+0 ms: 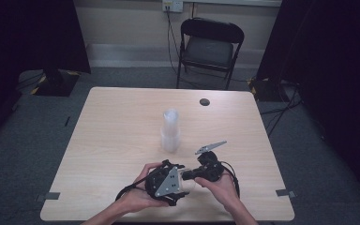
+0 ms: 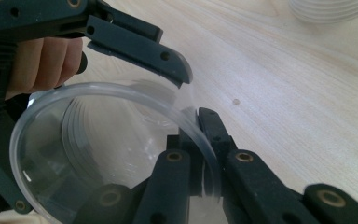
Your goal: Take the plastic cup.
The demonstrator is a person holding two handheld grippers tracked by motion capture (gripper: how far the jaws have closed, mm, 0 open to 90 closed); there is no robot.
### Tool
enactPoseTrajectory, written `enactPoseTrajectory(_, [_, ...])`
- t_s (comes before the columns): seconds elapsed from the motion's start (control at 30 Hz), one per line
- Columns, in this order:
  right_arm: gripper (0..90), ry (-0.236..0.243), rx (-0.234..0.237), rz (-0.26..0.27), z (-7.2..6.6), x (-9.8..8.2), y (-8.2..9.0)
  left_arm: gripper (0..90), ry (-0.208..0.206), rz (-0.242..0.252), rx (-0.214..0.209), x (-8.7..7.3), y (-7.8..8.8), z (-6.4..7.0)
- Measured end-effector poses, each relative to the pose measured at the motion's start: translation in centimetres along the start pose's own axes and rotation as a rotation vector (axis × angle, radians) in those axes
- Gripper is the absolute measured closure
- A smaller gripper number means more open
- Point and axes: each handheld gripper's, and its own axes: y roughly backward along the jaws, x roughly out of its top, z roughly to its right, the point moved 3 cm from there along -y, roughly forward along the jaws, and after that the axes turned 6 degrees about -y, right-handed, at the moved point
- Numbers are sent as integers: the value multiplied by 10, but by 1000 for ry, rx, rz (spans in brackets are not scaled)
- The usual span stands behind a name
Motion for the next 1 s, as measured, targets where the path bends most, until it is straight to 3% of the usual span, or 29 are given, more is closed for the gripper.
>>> enactPoseTrajectory(0.1, [891, -6, -3, -7, 0, -1, 0, 213, -15, 2, 1, 1, 0, 1])
enactPoseTrajectory(0.3, [890, -18, -7, -4, -2, -1, -2, 215, -16, -3, -11, 1, -1, 1])
enactPoseTrajectory(0.43, [889, -49, 22, -10, -1, -2, -8, 217, -7, -14, -24, 0, -3, 2])
enactPoseTrajectory(0.6, [887, -50, 13, -14, -1, -2, -9, 250, -15, -14, -25, 0, -3, 3])
enactPoseTrajectory(1.0, [809, -74, 6, 40, 2, 0, -2, 288, 45, 29, 3, -3, -2, -3])
